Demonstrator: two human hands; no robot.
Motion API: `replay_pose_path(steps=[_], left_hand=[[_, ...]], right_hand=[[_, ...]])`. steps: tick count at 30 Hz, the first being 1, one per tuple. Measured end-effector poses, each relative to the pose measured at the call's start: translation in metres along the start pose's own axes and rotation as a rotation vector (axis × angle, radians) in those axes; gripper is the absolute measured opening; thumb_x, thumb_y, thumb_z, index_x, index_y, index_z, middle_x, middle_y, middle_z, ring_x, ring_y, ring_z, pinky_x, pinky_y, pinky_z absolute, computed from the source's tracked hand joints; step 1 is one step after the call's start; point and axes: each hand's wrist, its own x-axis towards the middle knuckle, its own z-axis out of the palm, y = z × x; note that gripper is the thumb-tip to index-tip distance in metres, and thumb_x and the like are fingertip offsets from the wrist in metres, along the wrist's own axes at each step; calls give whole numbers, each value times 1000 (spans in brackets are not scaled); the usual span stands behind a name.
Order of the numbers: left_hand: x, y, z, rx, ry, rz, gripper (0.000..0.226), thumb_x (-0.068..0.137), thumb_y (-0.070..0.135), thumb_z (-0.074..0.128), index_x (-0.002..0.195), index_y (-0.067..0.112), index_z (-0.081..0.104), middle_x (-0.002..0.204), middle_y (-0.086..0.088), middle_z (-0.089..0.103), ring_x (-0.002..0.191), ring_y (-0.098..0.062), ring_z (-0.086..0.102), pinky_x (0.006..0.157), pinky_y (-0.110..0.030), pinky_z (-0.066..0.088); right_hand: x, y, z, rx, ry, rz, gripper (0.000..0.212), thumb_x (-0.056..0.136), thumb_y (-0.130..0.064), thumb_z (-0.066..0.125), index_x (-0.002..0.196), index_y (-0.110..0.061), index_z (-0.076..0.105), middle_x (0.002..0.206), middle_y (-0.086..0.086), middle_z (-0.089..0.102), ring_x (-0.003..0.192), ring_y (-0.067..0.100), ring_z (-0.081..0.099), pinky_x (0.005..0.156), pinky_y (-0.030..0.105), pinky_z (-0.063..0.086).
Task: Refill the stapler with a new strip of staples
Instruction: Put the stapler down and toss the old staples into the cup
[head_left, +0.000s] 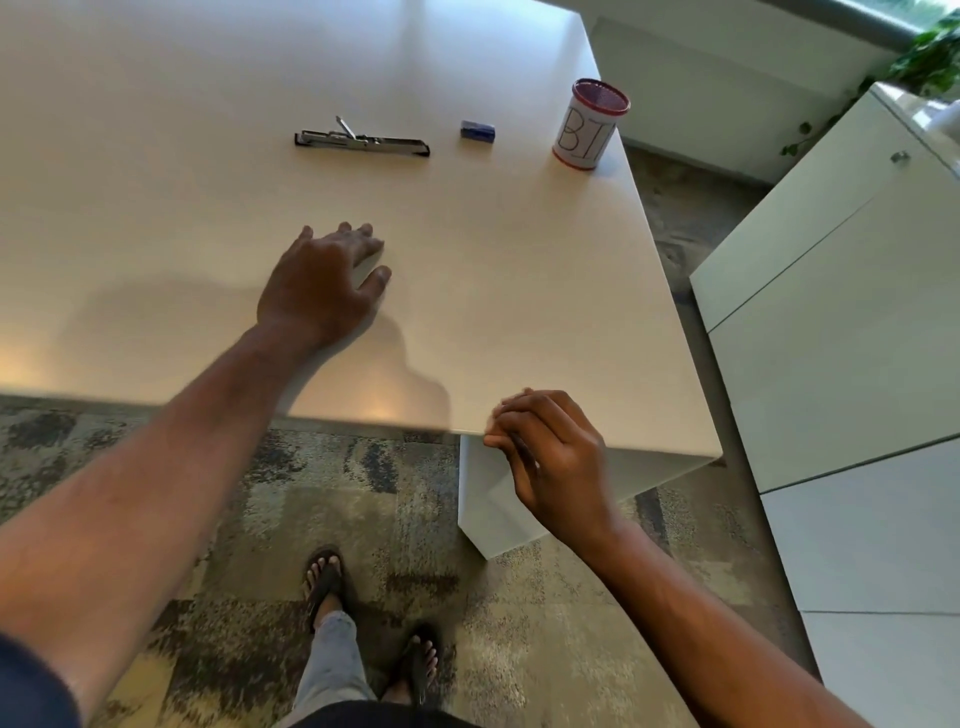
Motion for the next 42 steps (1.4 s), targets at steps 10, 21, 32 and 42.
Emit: replay_pose_path(steps=[10, 21, 32, 42], left_hand=[[-3, 1, -1, 10, -23, 25, 48, 99, 30, 57, 143, 12, 58, 156, -7, 51, 150, -22, 41, 126, -45, 25], [-2, 0, 3, 50, -33, 33, 51, 96, 30, 61, 143, 11, 57, 154, -10, 53, 147, -27, 45, 123, -49, 29], [88, 0, 24, 94, -225, 125, 72, 102, 48, 45, 160, 10, 27, 172, -10, 17, 160, -25, 10, 130, -42, 8], [132, 10, 49, 97, -220, 153, 72, 99, 56, 35, 161, 20, 24, 172, -1, 17, 160, -16, 9, 130, -40, 7]], right_hand=[[11, -10, -4, 104, 5, 178, 35, 104, -38, 59, 87, -11, 73, 98, -4, 65, 88, 14, 62, 74, 26, 52], [60, 8, -3, 177, -68, 431, 12, 96, -19, 73, 87, -25, 70, 87, -33, 60, 80, -13, 60, 70, 5, 42], [144, 61, 26, 145, -116, 710, 37, 90, -17, 80, 69, -39, 60, 65, -29, 64, 64, -2, 61, 63, 15, 45], [200, 134, 28, 363, 48, 966, 12, 97, -10, 72, 89, -2, 73, 72, 10, 71, 55, 11, 66, 57, 29, 61]])
